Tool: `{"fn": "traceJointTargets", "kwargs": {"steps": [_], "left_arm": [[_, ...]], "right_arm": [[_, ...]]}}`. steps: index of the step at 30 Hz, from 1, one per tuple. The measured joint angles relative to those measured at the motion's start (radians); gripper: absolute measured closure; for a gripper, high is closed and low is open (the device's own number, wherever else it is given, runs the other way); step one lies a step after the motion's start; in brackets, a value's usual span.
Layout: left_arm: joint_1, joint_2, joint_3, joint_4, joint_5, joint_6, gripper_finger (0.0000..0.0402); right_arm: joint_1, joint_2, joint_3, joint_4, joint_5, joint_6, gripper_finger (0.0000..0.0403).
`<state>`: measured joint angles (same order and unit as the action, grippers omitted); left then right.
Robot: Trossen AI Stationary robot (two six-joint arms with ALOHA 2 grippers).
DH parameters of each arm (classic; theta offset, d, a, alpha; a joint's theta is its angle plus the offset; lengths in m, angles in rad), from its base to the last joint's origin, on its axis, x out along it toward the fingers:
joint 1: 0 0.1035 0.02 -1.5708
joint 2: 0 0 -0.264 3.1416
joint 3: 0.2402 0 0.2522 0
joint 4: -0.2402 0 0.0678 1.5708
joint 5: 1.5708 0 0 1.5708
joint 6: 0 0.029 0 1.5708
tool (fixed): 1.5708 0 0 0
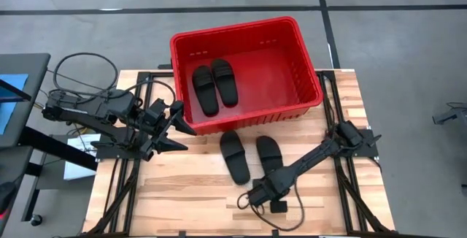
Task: Pick and place slides into bin
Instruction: Put the black slides into the red bin
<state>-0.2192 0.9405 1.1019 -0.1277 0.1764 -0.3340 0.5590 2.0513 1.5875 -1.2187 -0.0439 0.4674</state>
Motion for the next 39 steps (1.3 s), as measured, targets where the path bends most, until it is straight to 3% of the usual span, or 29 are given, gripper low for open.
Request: {"fn": "traceJointTargets", "kwargs": {"steps": [10,16,26,39], "left_arm": [[0.000,0.000,0.000,-0.026,0.000,-0.001,0.0168],[0.000,0.000,0.000,-0.026,0.000,0.005,0.0168],[0.000,0.000,0.000,-0.026,0.000,0.013,0.0168],[0.000,0.000,0.000,-0.057,0.000,0.016,0.0168]], "right_arm": [[0.089,-0.214,0.034,0.002,-0.017,0.279,0.0396],[0.117,-0.296,0.143,0.067,0.070,0.355,0.0397],[0.096,-0.311,0.394,0.101,0.291,0.172,0.0397],[-0.032,-0.311,0.628,-0.228,0.534,-0.077,0.0398]]}}
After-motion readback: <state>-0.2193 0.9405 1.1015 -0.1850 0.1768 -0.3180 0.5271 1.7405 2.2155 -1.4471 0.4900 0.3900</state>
